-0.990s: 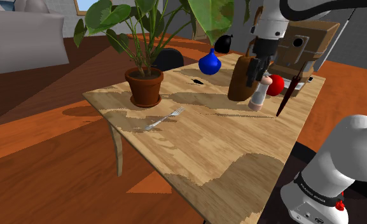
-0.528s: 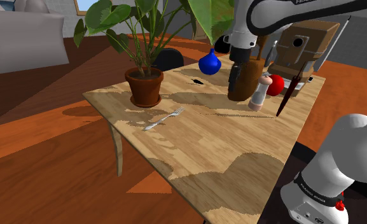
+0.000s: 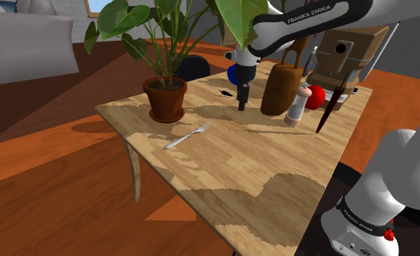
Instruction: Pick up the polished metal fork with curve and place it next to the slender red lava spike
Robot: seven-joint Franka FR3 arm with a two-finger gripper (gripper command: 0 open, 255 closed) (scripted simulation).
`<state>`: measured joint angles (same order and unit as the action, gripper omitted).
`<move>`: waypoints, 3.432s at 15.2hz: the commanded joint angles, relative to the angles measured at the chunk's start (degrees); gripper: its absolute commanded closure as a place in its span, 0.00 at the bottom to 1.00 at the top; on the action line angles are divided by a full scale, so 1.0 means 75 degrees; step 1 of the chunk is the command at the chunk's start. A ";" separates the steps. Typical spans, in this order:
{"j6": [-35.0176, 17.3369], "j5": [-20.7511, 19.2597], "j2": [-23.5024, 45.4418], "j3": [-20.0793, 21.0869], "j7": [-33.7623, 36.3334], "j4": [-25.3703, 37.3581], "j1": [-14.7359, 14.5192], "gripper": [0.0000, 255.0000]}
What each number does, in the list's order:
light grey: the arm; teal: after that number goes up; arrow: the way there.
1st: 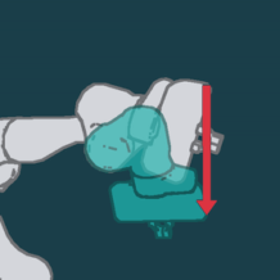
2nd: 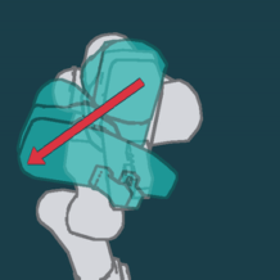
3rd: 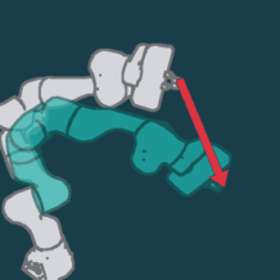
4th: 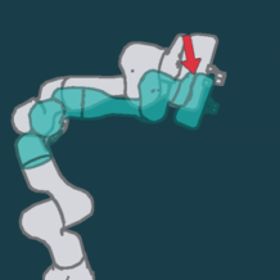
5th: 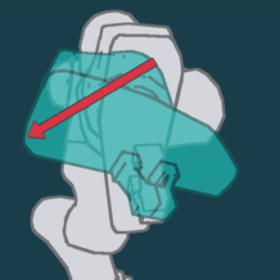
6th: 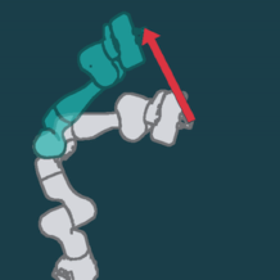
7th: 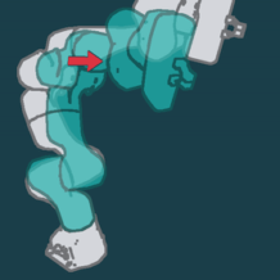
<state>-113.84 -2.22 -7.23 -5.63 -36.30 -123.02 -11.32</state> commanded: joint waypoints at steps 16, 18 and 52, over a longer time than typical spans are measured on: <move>-0.1351 -0.0148 0.3275 0.0799 -0.3256 0.2149 -0.0683 0.00; -0.1528 -0.0155 0.3371 0.0795 -0.3252 0.2069 -0.0679 0.00; -0.0503 -0.0119 0.2888 0.0803 -0.3318 0.2611 -0.0673 1.00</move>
<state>-118.33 -3.12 14.60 0.38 -61.18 -103.94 -16.34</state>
